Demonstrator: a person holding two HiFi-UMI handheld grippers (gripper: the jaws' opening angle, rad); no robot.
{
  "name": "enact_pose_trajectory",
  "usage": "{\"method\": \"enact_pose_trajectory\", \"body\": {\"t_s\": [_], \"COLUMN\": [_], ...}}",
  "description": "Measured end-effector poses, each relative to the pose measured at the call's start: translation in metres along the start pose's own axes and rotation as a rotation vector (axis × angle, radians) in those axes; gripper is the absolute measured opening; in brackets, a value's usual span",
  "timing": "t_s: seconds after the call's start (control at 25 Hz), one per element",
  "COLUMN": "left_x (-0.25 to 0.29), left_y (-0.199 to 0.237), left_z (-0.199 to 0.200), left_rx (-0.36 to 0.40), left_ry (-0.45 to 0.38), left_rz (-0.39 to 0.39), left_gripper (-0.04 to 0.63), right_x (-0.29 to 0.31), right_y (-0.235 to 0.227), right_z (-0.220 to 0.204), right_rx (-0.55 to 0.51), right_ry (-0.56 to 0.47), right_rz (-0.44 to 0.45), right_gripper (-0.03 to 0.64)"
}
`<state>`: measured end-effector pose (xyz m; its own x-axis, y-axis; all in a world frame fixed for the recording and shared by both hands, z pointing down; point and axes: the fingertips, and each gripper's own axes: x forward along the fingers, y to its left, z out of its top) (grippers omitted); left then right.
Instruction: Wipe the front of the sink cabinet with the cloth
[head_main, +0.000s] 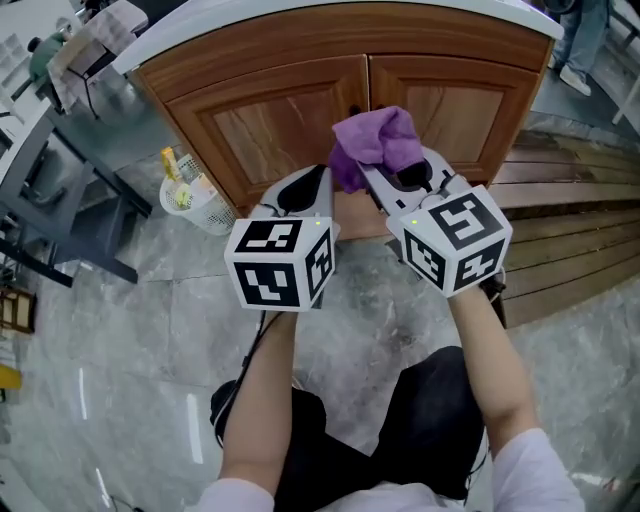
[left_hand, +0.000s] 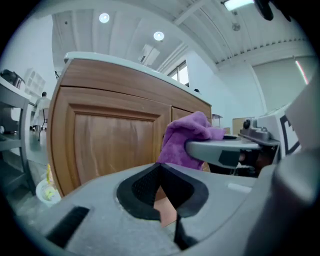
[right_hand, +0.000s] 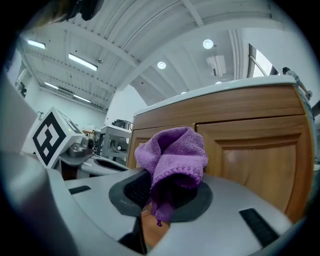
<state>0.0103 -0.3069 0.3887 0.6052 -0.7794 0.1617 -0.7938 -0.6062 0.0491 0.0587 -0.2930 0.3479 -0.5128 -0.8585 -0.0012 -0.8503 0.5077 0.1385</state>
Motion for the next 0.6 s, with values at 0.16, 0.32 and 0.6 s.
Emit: {"method": "enact_pose_trajectory", "body": {"t_s": [0.16, 0.32, 0.6], "left_x": [-0.028, -0.060, -0.101], "left_y": [0.038, 0.079, 0.128], "left_z": [-0.007, -0.009, -0.022], "left_rx": [-0.006, -0.047, -0.104], "left_ry": [0.002, -0.021, -0.008], "left_rz": [0.095, 0.202, 0.316], "left_gripper": [0.006, 0.006, 0.006], "right_x": [0.032, 0.068, 0.131], "right_y": [0.044, 0.091, 0.150], "right_z": [-0.009, -0.020, -0.040], "right_rx": [0.030, 0.055, 0.083], "right_ry": [-0.005, -0.012, -0.018], "right_rz": [0.094, 0.177, 0.223], "right_gripper": [0.072, 0.072, 0.072]}}
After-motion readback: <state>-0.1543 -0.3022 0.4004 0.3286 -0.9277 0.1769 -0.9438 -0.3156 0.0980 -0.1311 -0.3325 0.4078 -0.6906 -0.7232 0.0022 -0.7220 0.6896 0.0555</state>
